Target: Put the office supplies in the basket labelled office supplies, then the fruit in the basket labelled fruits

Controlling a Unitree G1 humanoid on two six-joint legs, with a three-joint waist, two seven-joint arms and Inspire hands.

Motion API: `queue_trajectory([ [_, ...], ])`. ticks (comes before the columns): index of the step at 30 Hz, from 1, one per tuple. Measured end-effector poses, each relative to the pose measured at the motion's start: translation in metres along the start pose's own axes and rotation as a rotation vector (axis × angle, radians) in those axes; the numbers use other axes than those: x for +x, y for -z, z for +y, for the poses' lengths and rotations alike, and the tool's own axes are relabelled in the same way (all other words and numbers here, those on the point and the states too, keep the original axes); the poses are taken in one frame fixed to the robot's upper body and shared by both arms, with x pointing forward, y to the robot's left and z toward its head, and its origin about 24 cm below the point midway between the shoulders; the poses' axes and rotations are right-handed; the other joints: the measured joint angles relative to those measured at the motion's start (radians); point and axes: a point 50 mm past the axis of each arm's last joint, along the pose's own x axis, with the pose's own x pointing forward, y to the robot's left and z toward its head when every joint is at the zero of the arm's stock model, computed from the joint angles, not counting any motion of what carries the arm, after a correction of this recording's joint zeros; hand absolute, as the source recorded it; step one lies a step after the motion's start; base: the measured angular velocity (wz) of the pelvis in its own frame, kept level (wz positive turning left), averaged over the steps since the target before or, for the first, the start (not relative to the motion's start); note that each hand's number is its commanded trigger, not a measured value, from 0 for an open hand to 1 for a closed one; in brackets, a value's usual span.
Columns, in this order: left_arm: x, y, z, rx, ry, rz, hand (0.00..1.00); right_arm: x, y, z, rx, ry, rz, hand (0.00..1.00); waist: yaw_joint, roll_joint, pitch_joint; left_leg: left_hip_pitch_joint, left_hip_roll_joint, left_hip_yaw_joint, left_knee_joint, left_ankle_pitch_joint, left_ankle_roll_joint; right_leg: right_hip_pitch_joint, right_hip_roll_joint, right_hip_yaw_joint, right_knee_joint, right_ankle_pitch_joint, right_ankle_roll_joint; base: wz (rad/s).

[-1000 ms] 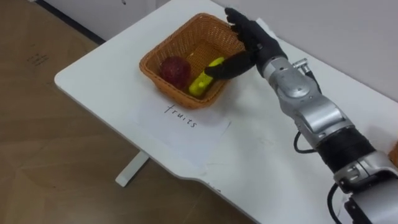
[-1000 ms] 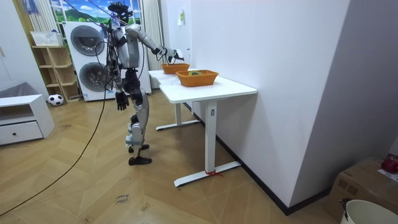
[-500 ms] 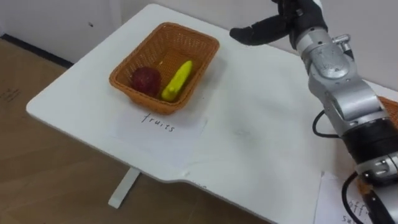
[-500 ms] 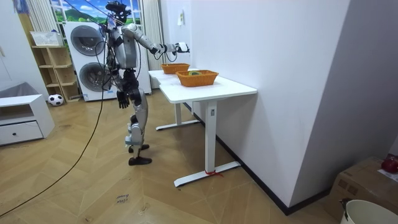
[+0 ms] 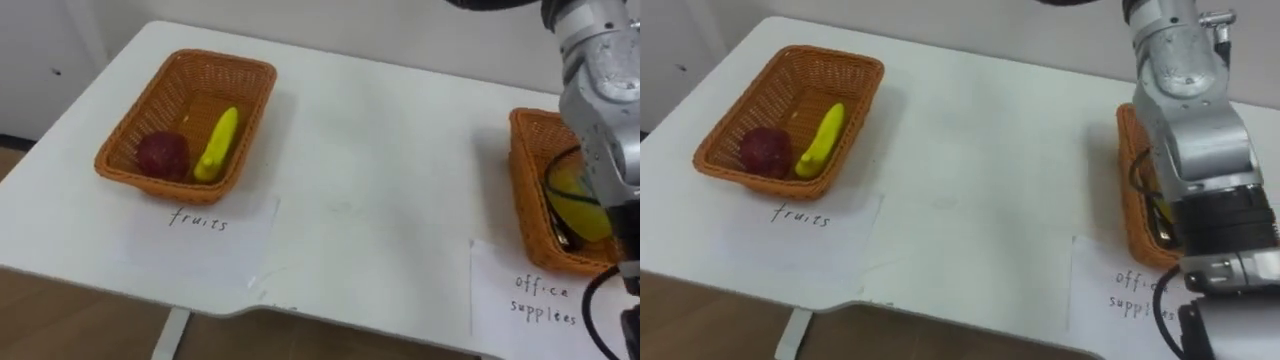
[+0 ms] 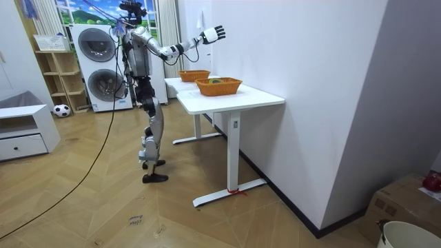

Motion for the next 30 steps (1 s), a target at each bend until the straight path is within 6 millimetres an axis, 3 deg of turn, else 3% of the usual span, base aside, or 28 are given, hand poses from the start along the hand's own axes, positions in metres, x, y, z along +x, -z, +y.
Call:
queue_trajectory([
  [7, 0.001, -0.01, 0.003, -0.004, -0.008, -0.035, 0.0, -0.003, -0.003, -0.023, 0.064, 0.097, -0.001, 0.0, -0.063, 0.0, -0.0008, 0.019, 0.007, 0.027, -0.01, -0.001, 0.0, -0.002, 0.007, 0.03, 0.011, 0.001, -0.001, -0.14],
  [11, 0.001, -0.012, 0.004, -0.016, -0.02, -0.057, 0.0, -0.021, -0.003, -0.052, 0.095, 0.209, -0.018, 0.0, -0.085, 0.0, -0.0066, 0.024, 0.011, 0.047, -0.014, -0.003, -0.001, -0.01, 0.011, 0.052, 0.012, 0.002, -0.003, -0.16],
  [15, -0.001, 0.002, 0.006, -0.018, -0.035, -0.026, 0.0, -0.035, 0.002, -0.073, 0.099, 0.335, -0.008, 0.0, -0.118, 0.011, -0.0132, 0.031, 0.014, 0.075, -0.015, -0.003, -0.002, -0.016, 0.014, 0.082, 0.013, 0.003, -0.004, -0.21],
  [22, -0.003, 0.01, 0.007, -0.021, -0.055, -0.022, 0.0, -0.065, 0.02, -0.111, 0.126, 0.525, 0.051, 0.0, -0.165, 0.01, -0.0119, 0.038, 0.025, 0.091, -0.022, -0.009, -0.005, -0.025, 0.021, 0.082, 0.025, 0.005, -0.008, -0.09],
  [27, -0.003, 0.014, 0.007, -0.074, -0.064, -0.007, 0.0, -0.102, 0.039, -0.139, 0.109, 0.691, 0.131, 0.0, -0.179, 0.003, -0.0084, 0.04, 0.027, 0.103, -0.022, -0.009, -0.006, -0.032, 0.022, 0.084, 0.027, 0.006, -0.009, -0.04],
  [29, -0.004, 0.015, 0.007, -0.08, -0.078, -0.011, 0.0, -0.116, 0.045, -0.148, 0.129, 0.737, 0.163, 0.0, -0.191, -0.009, -0.0013, 0.04, 0.027, 0.104, -0.026, -0.009, -0.006, -0.034, 0.022, 0.087, 0.026, 0.006, -0.009, -0.04],
  [30, -0.004, 0.016, 0.008, -0.083, -0.085, -0.008, 0.0, -0.125, 0.049, -0.154, 0.172, 0.776, 0.182, 0.0, -0.19, -0.01, -0.0024, 0.041, 0.027, 0.114, -0.03, -0.009, -0.006, -0.033, 0.025, 0.1, 0.025, 0.006, -0.009, -0.21],
])
